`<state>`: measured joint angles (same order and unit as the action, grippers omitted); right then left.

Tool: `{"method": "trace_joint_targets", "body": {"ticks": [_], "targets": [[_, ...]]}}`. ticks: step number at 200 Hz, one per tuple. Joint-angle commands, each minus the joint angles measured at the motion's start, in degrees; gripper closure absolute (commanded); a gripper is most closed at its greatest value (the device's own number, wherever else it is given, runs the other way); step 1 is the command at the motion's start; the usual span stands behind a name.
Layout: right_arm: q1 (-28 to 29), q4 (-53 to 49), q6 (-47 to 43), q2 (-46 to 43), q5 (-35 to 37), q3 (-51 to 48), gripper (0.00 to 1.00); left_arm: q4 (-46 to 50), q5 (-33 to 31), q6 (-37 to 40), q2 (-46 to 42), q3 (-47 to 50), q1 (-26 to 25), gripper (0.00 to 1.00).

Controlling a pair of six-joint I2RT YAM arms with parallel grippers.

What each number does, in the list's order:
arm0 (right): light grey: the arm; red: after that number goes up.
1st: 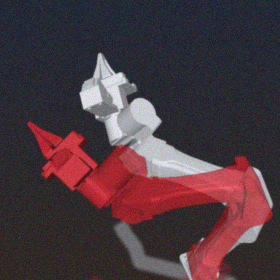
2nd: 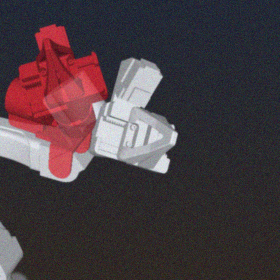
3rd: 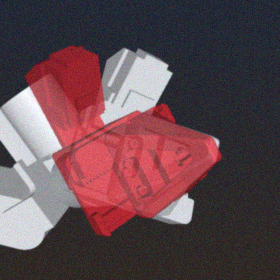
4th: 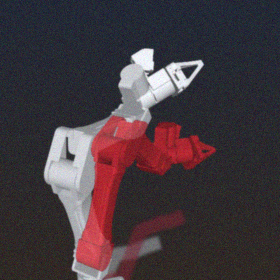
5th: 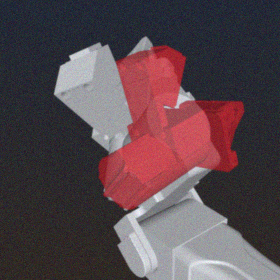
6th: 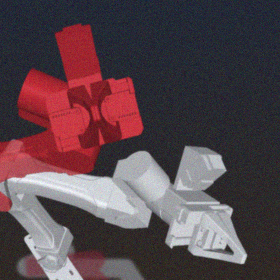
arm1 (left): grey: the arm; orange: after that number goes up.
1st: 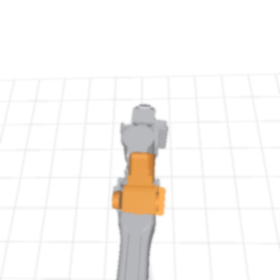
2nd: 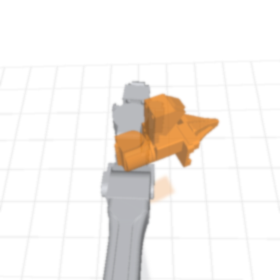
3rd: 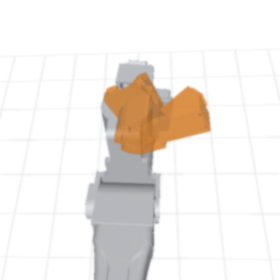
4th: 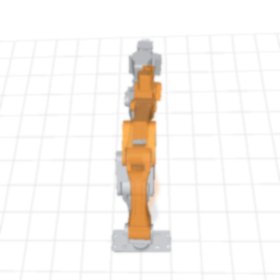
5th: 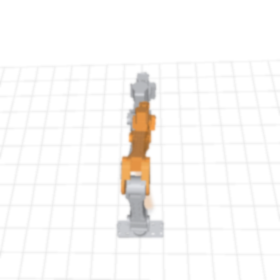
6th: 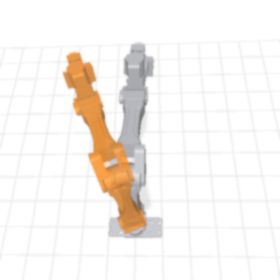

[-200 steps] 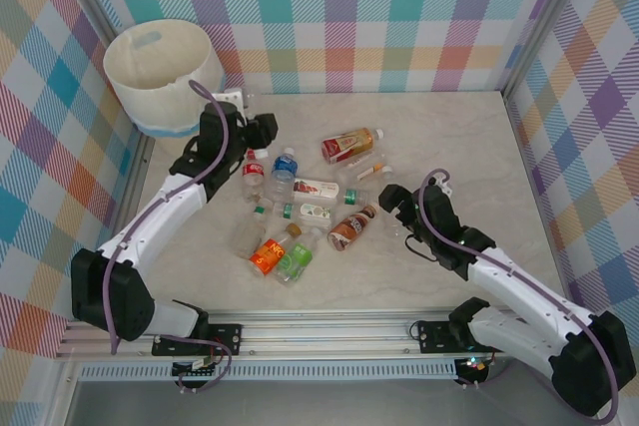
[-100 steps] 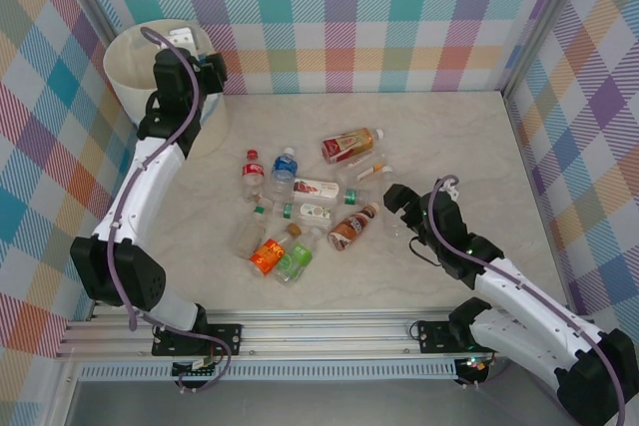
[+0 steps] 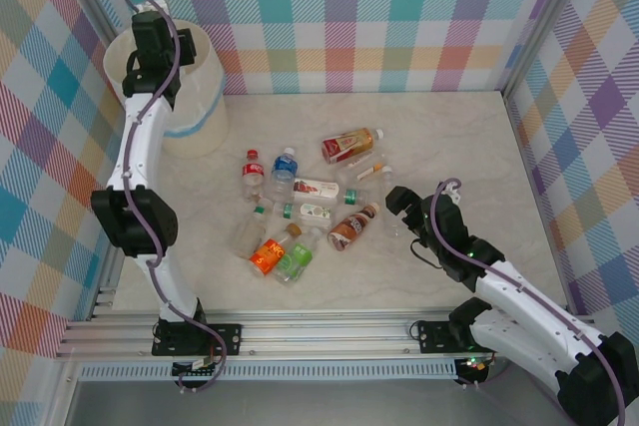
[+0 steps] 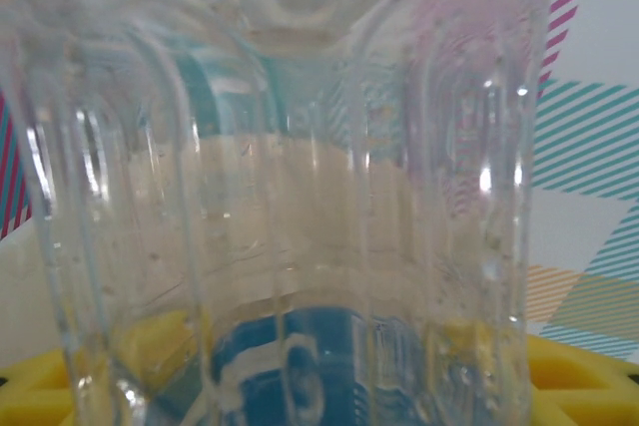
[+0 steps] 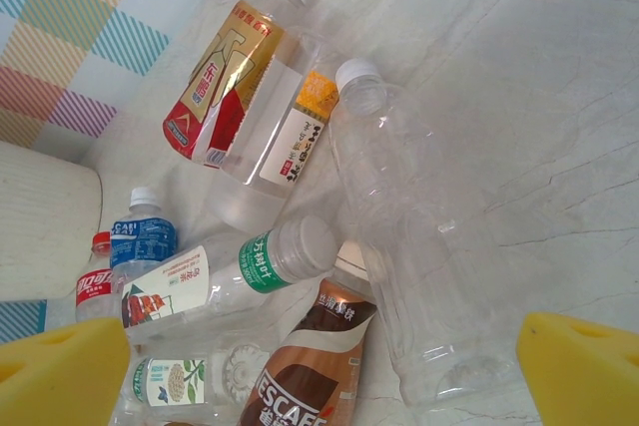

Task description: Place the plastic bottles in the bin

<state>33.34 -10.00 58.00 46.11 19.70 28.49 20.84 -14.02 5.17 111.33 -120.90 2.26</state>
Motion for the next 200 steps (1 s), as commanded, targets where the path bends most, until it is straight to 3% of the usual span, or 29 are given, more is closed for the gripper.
{"method": "trace_joint_targets", "body": {"ticks": [1, 19, 79, 122, 200], "targets": [[-0.21, 0.41, 1.06, -0.28, -0.54, -0.59, 0.00, 6.76, 0.54, 2.63, 4.89, -8.47, 1.76, 0.50], [-0.21, 0.30, 1.14, 0.03, -0.75, -0.59, 0.00, 10.60, 0.26, 2.61, 8.82, -13.30, 2.30, 0.51], [-0.21, -0.44, 1.50, 0.86, -0.41, -0.66, 0.00, 11.48, -1.39, 2.13, 10.68, -13.13, 2.72, 0.45], [-0.21, -0.45, 1.18, 2.30, -1.21, -0.20, 0.00, 10.15, -4.85, 1.60, 10.00, -12.37, 2.92, 0.34], [-0.93, -2.52, -0.99, 6.65, -3.00, 0.30, 0.00, 8.02, -0.61, -0.44, 6.34, -8.69, 2.91, 0.14]]}}
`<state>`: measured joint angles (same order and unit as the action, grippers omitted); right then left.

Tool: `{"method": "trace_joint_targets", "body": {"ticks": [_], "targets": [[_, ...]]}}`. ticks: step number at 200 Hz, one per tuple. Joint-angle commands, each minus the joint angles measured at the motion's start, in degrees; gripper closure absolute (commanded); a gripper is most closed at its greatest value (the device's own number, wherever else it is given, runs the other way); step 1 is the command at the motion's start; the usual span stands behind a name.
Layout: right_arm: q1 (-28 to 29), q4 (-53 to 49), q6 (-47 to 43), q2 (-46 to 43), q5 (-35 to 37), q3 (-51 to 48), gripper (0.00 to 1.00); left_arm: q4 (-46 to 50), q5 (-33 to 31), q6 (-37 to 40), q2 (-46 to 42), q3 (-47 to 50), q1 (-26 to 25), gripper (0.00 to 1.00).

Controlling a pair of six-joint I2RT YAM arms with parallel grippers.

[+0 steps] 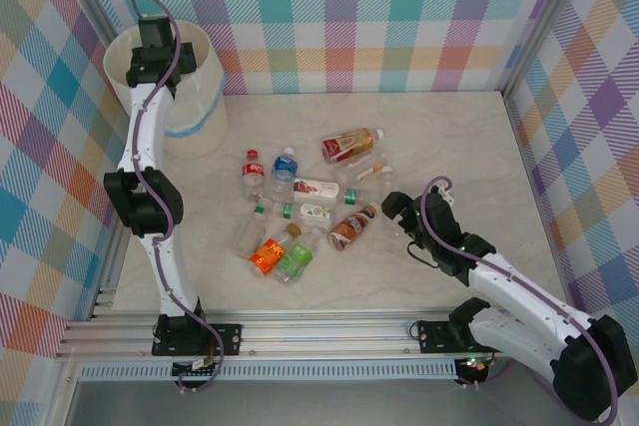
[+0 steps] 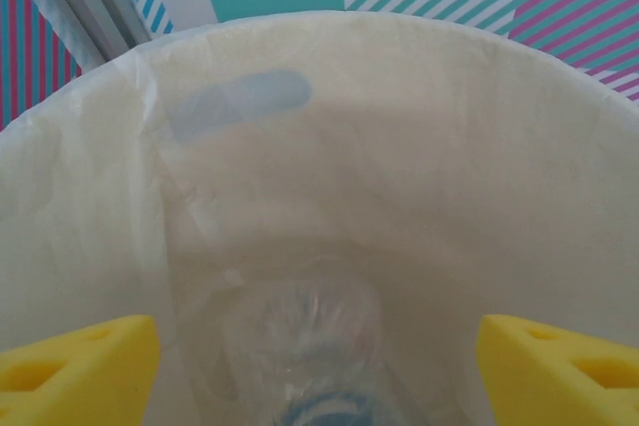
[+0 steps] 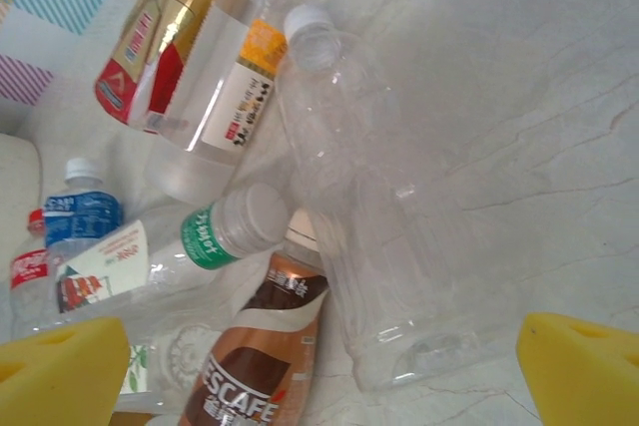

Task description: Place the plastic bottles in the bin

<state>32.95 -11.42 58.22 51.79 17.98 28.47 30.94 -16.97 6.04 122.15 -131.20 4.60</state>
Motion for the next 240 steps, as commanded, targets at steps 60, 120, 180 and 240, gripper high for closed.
{"method": "trace_joint_targets", "body": {"ticks": [60, 120, 180, 240], "targets": [[-0.78, -5.24, -9.86, 6.95, -1.63, 4.01, 0.00, -2.81, 12.67, -6.21, -7.73, 3.80, 0.56, 0.07], [-0.89, -13.39, -19.41, 17.63, -0.35, 11.60, 0.02, -3.60, 20.72, -12.55, -11.61, 5.90, 0.56, 0.00], [-1.22, -17.58, -24.79, 26.32, -2.18, 16.84, 0.11, -7.76, 29.97, -20.44, -17.09, 11.15, 0.22, 0.00], [-2.09, -18.35, -28.80, 32.15, -3.12, 20.00, 0.16, -10.90, 37.68, -30.56, -23.86, 17.35, 0.14, 0.00]]}}
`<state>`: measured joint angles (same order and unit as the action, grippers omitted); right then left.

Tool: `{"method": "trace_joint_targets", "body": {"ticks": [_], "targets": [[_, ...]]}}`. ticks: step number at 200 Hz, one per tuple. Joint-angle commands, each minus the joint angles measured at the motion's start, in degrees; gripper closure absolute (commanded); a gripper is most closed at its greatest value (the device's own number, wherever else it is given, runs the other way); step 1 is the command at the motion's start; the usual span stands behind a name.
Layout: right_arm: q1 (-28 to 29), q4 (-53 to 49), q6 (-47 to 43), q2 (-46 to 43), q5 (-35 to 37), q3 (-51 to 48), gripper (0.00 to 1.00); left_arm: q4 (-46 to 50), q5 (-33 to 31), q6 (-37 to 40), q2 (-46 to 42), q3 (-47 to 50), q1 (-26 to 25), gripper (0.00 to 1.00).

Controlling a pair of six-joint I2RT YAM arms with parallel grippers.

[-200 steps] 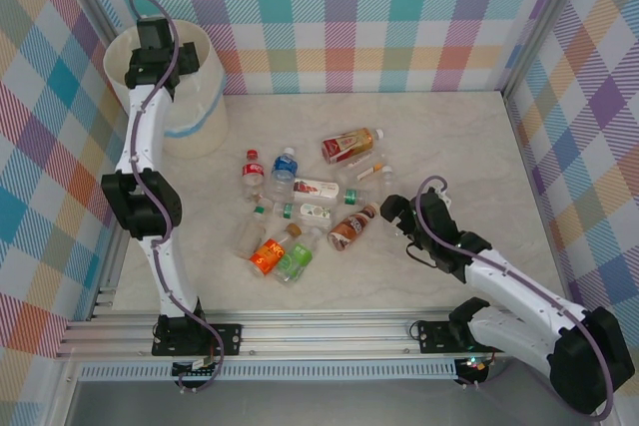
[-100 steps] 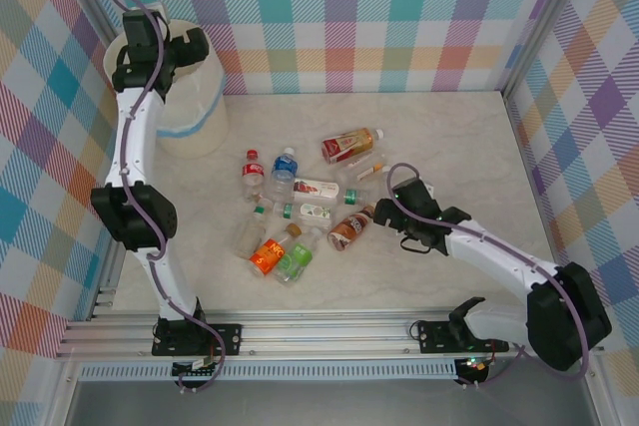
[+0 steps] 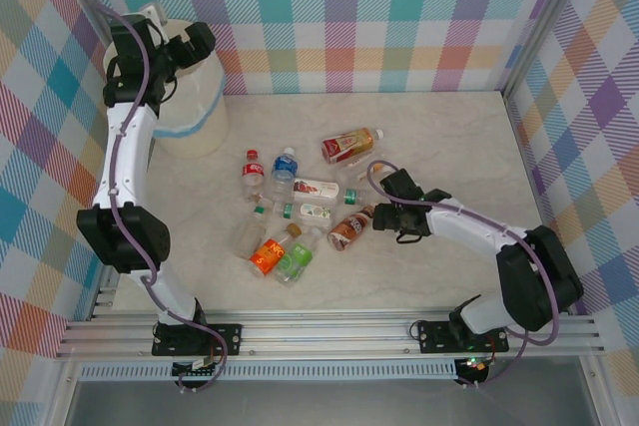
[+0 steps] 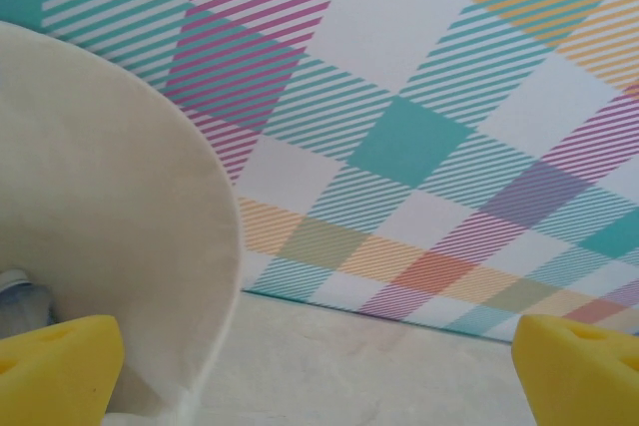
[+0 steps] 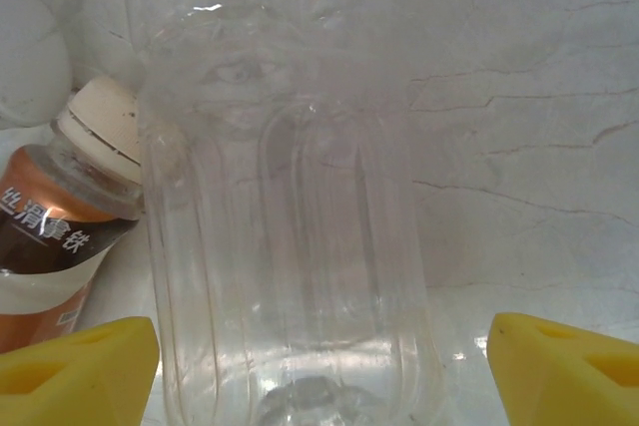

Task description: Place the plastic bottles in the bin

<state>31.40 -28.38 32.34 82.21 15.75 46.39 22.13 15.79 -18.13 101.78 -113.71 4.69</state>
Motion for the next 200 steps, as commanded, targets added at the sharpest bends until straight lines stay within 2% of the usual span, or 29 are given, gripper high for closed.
{"method": "trace_joint_targets", "body": {"ticks": [1, 20, 73, 91, 132, 174, 200], "targets": [[-0.54, -1.36, -2.95, 1.77, -0.89, 2.10, 0.16, -2.00, 4.98, -6.61, -3.55, -0.17, 0.01, 0.00], [-0.72, -1.11, -3.21, 3.00, -0.80, 2.78, 0.18, -1.32, 6.02, -8.09, -4.44, 0.03, -0.72, 0.00], [-1.05, -0.22, -2.95, 5.18, 0.82, 3.35, 0.24, -5.44, 1.18, -9.19, -11.11, 9.59, -6.17, 0.00], [-1.06, -0.29, -3.52, 6.08, 1.34, 3.47, 0.25, -6.77, 2.76, -10.14, -12.39, 12.58, -7.04, 0.00], [-1.08, 1.29, -3.27, 7.74, 2.15, 3.01, 0.29, -9.32, 11.51, -11.07, -15.05, 20.98, -9.12, 0.00], [-0.97, 3.56, -2.78, 6.89, 4.98, 1.46, 0.37, -15.63, 13.38, -10.57, -19.14, 33.49, -15.94, 0.00], [-0.99, 5.37, -2.89, 5.13, 7.10, 0.38, 0.42, -18.02, 15.31, -10.22, -17.68, 36.10, -20.21, 0.00]]}}
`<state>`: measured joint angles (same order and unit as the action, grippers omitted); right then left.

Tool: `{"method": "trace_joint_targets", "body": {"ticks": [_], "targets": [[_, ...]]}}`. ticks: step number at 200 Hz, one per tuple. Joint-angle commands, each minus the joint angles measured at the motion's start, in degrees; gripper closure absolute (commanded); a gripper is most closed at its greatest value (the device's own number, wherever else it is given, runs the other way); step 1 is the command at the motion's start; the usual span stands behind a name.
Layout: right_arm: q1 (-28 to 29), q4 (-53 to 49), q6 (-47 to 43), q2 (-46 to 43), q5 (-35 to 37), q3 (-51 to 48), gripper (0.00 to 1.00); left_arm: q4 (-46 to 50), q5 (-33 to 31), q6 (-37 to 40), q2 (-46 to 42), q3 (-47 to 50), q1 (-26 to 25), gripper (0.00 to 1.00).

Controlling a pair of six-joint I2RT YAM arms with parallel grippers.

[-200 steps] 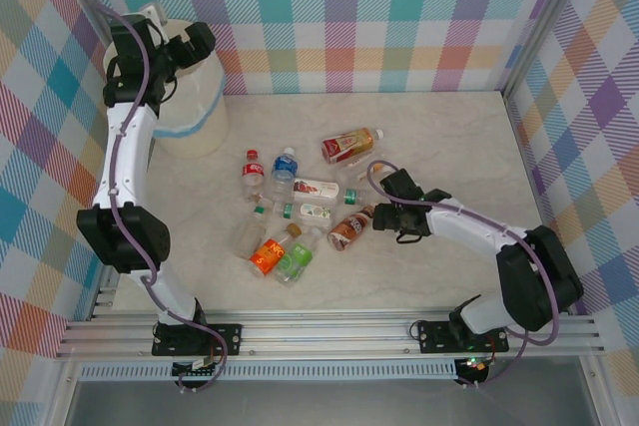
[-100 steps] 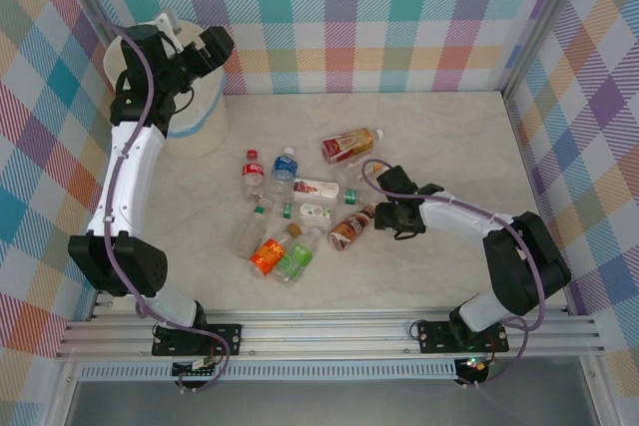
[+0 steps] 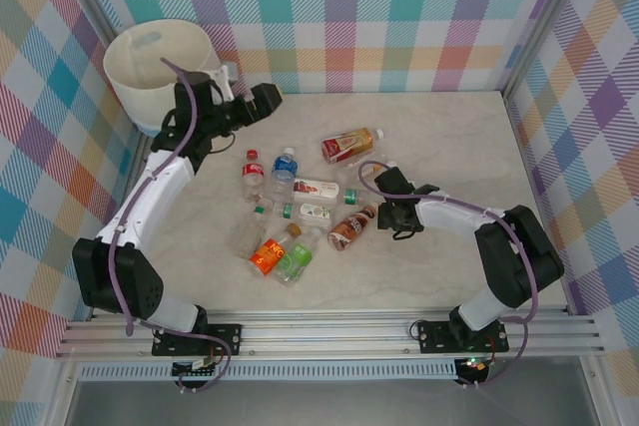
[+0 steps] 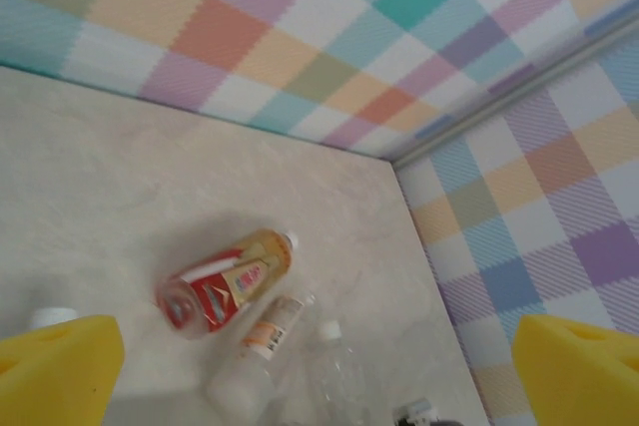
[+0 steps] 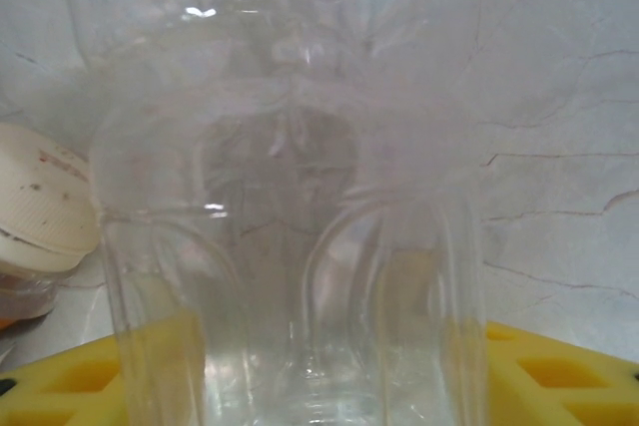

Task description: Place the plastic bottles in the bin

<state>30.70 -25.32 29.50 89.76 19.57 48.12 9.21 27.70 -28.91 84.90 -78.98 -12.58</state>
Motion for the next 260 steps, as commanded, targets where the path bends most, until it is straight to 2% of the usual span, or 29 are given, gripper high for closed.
{"method": "trace_joint_targets", "body": {"ticks": [1, 51, 121, 167, 194, 260], "targets": [[-0.24, 2.39, -0.05, -2.49, 3.36, -1.35, 0.42, -5.00, 3.45, 0.58, -0.76, 1.37, -3.00, 0.00], [1.32, 6.67, -1.20, -9.20, 5.50, -4.07, 0.51, -4.82, 2.95, 1.78, 1.62, 3.96, -7.15, 0.00], [6.96, 14.62, -7.83, -16.80, 2.20, -6.95, 0.53, -5.61, 6.39, 0.79, 3.51, 6.34, -7.37, 0.00], [10.31, 20.71, -11.75, -17.87, -8.84, -6.46, 0.53, -7.11, 9.50, -1.73, 4.82, 7.77, -7.79, 0.00], [11.46, 23.01, -12.79, -17.14, -13.87, -4.96, 0.52, -6.54, 8.94, -1.91, 5.52, 7.88, -8.49, 0.00], [13.51, 23.11, -14.38, -12.14, -21.57, 1.04, 0.52, -6.23, 9.38, -1.73, 7.36, 6.70, -10.27, 0.02]]}}
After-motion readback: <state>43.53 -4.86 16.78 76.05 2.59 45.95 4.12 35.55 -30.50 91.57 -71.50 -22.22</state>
